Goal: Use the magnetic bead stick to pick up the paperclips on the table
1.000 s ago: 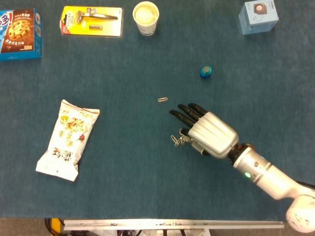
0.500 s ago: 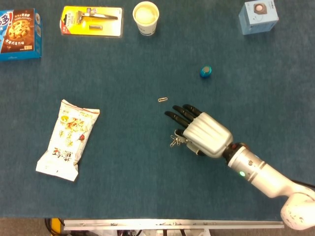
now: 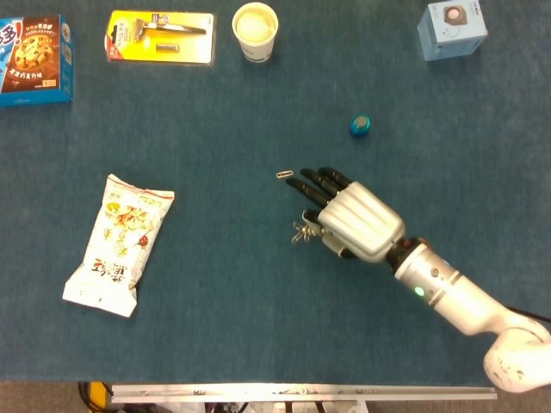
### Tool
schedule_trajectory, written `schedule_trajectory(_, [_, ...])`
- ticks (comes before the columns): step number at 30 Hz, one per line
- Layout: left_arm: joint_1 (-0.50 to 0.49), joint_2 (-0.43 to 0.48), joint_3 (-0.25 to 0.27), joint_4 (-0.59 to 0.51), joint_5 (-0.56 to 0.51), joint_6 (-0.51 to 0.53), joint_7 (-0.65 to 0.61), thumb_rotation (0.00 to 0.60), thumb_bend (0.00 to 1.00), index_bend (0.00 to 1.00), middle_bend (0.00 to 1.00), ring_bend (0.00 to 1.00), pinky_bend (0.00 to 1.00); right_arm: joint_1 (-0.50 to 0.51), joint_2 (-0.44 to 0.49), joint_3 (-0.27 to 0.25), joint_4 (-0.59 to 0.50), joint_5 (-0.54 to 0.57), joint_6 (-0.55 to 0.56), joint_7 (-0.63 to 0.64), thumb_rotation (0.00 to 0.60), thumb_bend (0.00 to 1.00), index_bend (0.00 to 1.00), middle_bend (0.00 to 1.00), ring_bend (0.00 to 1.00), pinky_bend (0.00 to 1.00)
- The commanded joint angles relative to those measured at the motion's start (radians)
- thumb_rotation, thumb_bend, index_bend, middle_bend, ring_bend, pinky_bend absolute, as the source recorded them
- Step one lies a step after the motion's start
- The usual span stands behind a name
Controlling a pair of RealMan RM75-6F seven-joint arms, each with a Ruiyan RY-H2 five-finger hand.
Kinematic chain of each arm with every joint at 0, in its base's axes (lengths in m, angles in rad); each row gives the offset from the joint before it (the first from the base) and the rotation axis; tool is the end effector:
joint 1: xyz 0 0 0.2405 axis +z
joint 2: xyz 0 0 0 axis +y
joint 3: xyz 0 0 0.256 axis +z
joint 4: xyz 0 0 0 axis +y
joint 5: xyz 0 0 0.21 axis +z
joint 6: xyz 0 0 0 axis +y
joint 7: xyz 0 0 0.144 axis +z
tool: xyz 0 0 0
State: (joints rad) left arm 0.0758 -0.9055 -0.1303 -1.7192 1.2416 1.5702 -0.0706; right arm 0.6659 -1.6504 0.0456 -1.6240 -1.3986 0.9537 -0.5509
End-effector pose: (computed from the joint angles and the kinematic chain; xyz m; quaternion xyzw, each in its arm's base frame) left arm -0.3450 0.1373 0.2543 -0.4537 -0.4075 -0.3391 0.7163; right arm -0.1065 -0.2477 -0.0677 0.8425 -0.2601 0.3658 0.2979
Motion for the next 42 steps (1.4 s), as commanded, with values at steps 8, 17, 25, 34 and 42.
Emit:
schedule_trajectory(8, [-0.001, 0.0, 0.001, 0.0, 0.0, -0.008, 0.003, 0.6, 0.1, 0.54, 0.47, 0.34, 0.44, 0.027, -0.014, 0.061, 0.044, 0.065, -0.002, -0.009, 0.6, 0.36, 0.57, 0.1, 0.02, 0.14])
schedule_trajectory(17, [0.002, 0.003, -0.001, 0.001, -0.002, -0.007, -0.007, 0.6, 0.1, 0.54, 0.47, 0.34, 0.44, 0.043, -0.025, 0.087, 0.083, 0.113, -0.001, 0.0, 0.6, 0.37, 0.57, 0.1, 0.02, 0.14])
schedule_trajectory(25, [0.003, 0.003, 0.001, 0.0, 0.005, -0.006, -0.005, 0.6, 0.1, 0.54, 0.47, 0.34, 0.44, 0.022, 0.002, 0.072, 0.097, 0.121, 0.035, 0.01, 0.6, 0.37, 0.57, 0.1, 0.03, 0.14])
schedule_trajectory(34, [-0.005, -0.004, 0.005, -0.001, 0.009, -0.018, 0.014, 0.6, 0.1, 0.54, 0.47, 0.34, 0.44, -0.038, 0.069, 0.032, 0.097, 0.089, 0.102, 0.07, 0.6, 0.37, 0.57, 0.1, 0.02, 0.14])
schedule_trajectory(42, [-0.012, -0.01, 0.01, -0.005, 0.015, -0.027, 0.032, 0.6, 0.1, 0.54, 0.47, 0.34, 0.44, -0.088, 0.103, -0.007, 0.117, 0.064, 0.141, 0.108, 0.6, 0.37, 0.57, 0.1, 0.03, 0.14])
